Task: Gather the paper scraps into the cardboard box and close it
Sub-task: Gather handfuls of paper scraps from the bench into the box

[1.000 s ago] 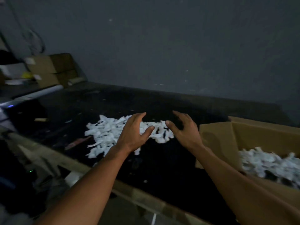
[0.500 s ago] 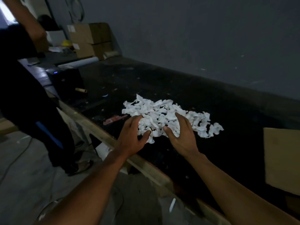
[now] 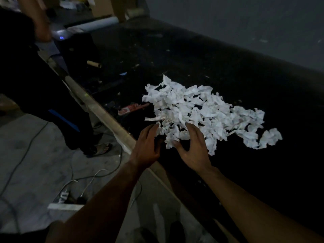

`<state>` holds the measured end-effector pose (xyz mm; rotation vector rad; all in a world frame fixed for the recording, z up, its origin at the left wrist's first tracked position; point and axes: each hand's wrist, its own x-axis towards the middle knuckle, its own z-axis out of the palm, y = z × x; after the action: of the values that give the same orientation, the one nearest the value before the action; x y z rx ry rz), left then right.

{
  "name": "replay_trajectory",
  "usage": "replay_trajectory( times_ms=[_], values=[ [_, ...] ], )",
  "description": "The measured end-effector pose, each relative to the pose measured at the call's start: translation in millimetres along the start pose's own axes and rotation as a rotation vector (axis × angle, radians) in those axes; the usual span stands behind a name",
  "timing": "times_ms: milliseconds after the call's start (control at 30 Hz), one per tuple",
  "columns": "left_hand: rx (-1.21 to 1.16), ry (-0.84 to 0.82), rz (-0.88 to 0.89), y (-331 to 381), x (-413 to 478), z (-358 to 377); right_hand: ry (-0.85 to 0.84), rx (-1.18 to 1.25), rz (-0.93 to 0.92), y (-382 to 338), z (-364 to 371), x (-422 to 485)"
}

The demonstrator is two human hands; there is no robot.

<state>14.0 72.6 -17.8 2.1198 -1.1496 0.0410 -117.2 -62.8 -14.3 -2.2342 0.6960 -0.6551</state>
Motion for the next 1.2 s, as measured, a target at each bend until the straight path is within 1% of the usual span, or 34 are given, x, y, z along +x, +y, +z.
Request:
replay_trajectory(
  times_ms=[67,167,267,333,400,533,667,800,867,933,1100,1200],
  values=[
    [0.004,-0.045,-0.019,-9.5,0.4,5.1,0.012,-0.022,-0.006,7.3,11.0,-0.2],
    [0.01,-0.068,0.002,-29.2,12.7,5.9,0.094,-0.045,-0.053,14.5,28.8,9.2],
    [0.067,-0.131,0.11,-49.6,29.9,7.7,0.144,-0.08,-0.101,15.3,41.1,17.9],
    [0.097,-0.209,0.21,-66.6,43.9,12.2,0.169,-0.105,-0.135,19.4,50.0,22.3],
    [0.115,-0.265,0.273,-82.3,55.8,15.1,0.146,-0.132,-0.136,23.1,56.3,24.3],
    [0.149,-0.405,0.345,-107.6,83.1,19.7,0.033,-0.227,0.039,28.6,68.1,29.3],
    [0.218,-0.516,0.525,-127.2,110.9,31.8,-0.001,-0.366,0.12,32.5,83.6,41.1],
    [0.231,-0.651,0.628,-136.3,135.5,50.3,-0.005,-0.394,0.222,44.9,91.8,49.9],
    [0.21,-0.657,0.688,-137.1,144.0,58.9,0.013,-0.417,0.238,48.8,95.1,51.0],
    [0.171,-0.621,0.718,-136.7,148.8,65.6,0.045,-0.453,0.22,50.2,99.3,51.2],
    [0.048,-0.479,0.729,-130.6,150.5,82.5,0.205,-0.485,0.111,56.5,103.2,50.6],
    [-0.034,-0.404,0.712,-127.9,148.7,88.8,0.296,-0.453,0.125,58.3,105.8,51.3]
  ],
)
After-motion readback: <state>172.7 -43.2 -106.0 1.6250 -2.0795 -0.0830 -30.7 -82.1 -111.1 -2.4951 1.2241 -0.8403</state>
